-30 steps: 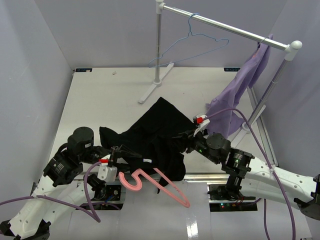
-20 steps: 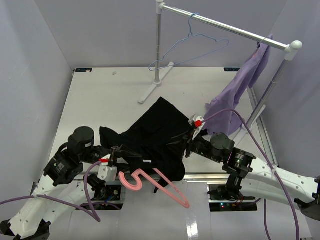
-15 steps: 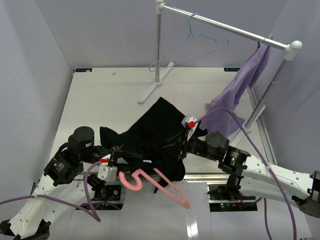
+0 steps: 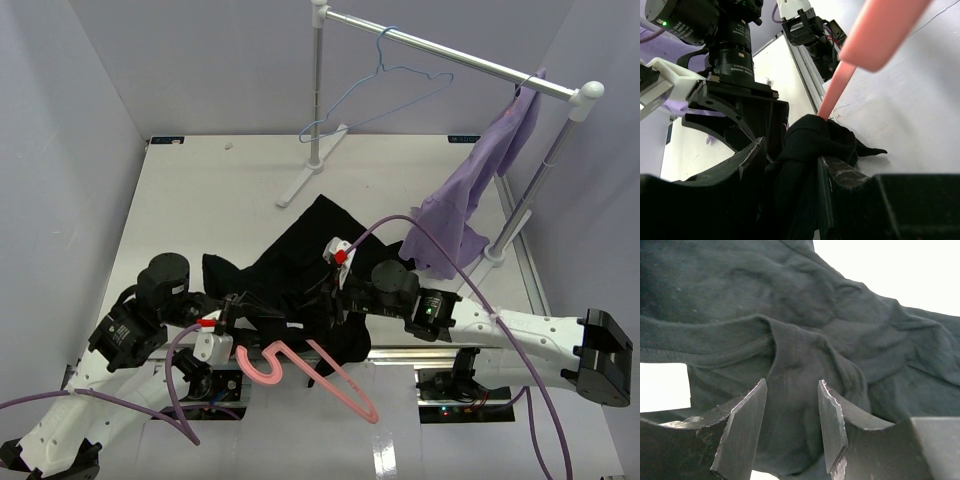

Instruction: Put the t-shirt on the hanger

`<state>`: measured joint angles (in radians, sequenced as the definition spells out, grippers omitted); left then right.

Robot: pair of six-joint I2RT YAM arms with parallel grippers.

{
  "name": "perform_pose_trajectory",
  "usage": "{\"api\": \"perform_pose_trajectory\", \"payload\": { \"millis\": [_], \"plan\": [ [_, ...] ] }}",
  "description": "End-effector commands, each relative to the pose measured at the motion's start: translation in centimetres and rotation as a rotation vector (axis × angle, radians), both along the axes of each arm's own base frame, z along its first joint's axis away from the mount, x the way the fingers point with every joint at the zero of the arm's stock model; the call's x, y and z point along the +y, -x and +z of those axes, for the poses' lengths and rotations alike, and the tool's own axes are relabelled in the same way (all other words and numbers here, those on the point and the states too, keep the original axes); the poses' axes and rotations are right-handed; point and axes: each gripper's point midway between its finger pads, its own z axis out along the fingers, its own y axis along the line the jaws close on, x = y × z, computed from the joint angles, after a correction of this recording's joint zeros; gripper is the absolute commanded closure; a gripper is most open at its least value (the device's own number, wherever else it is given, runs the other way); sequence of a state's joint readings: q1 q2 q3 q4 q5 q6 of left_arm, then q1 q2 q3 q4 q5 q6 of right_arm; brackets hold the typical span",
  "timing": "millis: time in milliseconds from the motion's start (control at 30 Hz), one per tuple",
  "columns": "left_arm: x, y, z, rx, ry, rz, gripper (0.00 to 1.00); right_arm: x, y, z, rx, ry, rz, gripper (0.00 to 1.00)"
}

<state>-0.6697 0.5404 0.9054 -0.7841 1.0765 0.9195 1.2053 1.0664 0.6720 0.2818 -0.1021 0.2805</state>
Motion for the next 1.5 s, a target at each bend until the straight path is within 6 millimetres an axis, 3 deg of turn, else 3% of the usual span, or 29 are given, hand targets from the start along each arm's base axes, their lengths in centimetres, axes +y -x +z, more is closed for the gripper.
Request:
{"api": "perform_pose_trajectory", "payload": {
  "millis": [0, 133, 300, 333, 467, 500, 600, 700, 867, 1167, 1467],
  "plan": [
    [-0.2, 0.8, 0.8, -0.038, 0.043, -0.061, 1.00, 2.0, 0.0, 3.3, -0.043, -0.091, -0.008, 0.47],
    [-0.1, 0.8, 1.1, -0.045, 0.048, -0.057, 1.00, 2.1, -1.8, 0.7, -0.024, 0.000, -0.125, 0.47],
    [-0.1, 0.8, 1.1, -0.042, 0.048, -0.056, 1.00, 0.5, -4.0, -2.3, -0.013, 0.094, -0.281, 0.46],
    [-0.1, 0.8, 1.1, -0.043, 0.048, -0.055, 1.00, 0.2, -4.5, -2.7, -0.017, 0.111, -0.312, 0.52],
    [0.0, 0.9, 1.2, -0.047, 0.050, -0.052, 1.00, -1.3, -6.4, -3.1, -0.035, 0.157, -0.445, 0.90],
    [0.0, 0.8, 1.2, -0.047, 0.050, -0.049, 1.00, -1.9, -6.8, -2.9, -0.039, 0.151, -0.476, 0.91],
    [0.0, 0.6, 1.3, -0.050, 0.049, -0.033, 1.00, -4.8, -8.4, -2.1, -0.055, 0.132, -0.627, 0.92],
    [0.2, -0.1, 1.5, -0.064, 0.045, 0.018, 1.00, -7.8, -8.6, -1.1, -0.048, 0.095, -0.706, 0.92],
    [0.4, -3.4, 2.8, -0.066, 0.071, 0.227, 1.00, -12.1, -8.3, -1.0, -0.023, 0.034, -0.796, 0.92],
    [1.1, -7.9, 4.8, -0.037, 0.130, 0.484, 1.00, -13.9, -8.4, -2.3, -0.003, 0.037, -0.856, 0.92],
    [2.5, -9.6, 5.7, -0.047, 0.164, 0.620, 1.00, -16.7, -8.5, -2.2, 0.027, -0.003, -0.939, 0.92]
  ]
}}
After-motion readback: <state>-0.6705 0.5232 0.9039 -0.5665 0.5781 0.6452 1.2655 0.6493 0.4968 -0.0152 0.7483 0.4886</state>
